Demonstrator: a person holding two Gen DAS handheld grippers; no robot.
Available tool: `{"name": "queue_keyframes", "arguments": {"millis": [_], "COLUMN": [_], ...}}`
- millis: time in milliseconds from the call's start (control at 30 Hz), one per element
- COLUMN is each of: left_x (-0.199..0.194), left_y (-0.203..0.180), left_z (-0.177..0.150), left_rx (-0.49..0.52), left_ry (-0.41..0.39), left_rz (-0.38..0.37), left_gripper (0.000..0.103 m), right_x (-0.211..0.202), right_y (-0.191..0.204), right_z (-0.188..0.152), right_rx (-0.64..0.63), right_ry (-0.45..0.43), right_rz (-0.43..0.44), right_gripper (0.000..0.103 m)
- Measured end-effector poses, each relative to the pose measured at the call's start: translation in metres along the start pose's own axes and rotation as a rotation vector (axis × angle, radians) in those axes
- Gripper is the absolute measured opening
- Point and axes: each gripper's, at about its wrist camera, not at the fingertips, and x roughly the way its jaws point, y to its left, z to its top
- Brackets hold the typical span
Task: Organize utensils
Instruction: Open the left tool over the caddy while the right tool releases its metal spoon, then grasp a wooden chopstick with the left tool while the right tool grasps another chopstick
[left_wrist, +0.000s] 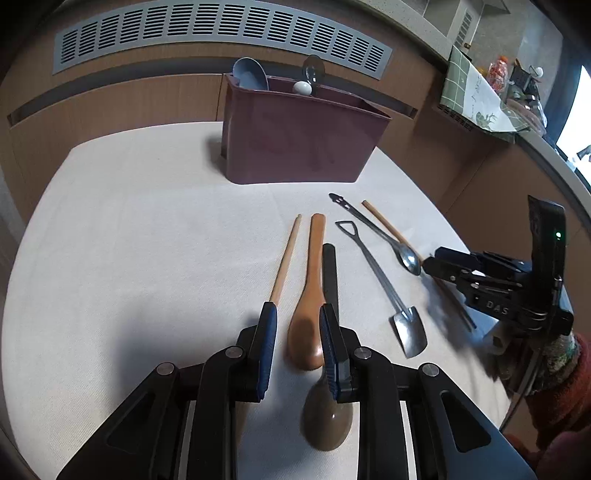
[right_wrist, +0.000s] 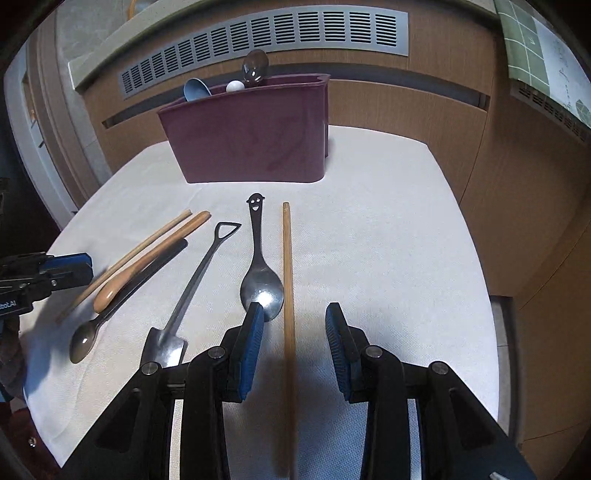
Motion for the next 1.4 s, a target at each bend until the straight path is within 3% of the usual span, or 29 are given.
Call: {"name": "queue_keyframes", "arguments": {"millis": [300,467,600,833,1000,1167,1400], "left_x": [0.001,0.007,0.010,0.000,0.002,0.003,0.001], "left_y": [-0.003,0.003,0.006,0.005,0.009,0.011,0.016], "left_z": [0.003,0.003,0.003,0.005,0.005,0.001,0.000], "left_rx": [-0.014,-0.025,-0.035,-0.031,-0.036,-0.026,-0.021], "left_ry": [0.005,0.020,0.028,0.009,0.011,0.023,0.030], "left_rz": [0.029,0.044,0.043,0.052,0.056,0.057,0.084], "left_gripper": [0.025,0.025,0.025,0.025,0.025,0.025,0.025], "right_x": [0.025,0.039,0.041,0.029,0.023,0.029,0.037], "right_y": [-0.017,-0.009,-0.007,-0.013,-0.021,-0.012,0.005], "right_z": [0.038,0.042,0.045,0.031,0.022,0.032,0.052], "right_rx": [0.036,0.025,0.039,0.028,0.023,-0.003,0.006], "right_ry": [0.027,0.049,0.063,0.073,0.059,0.069,0.040], "right_rz": [-0.065,-0.043,0.006,0.066,0.098,0.083,0.147], "right_gripper": [0.033,0.032,0.023,0.018,0.017,0.019,0.018]}}
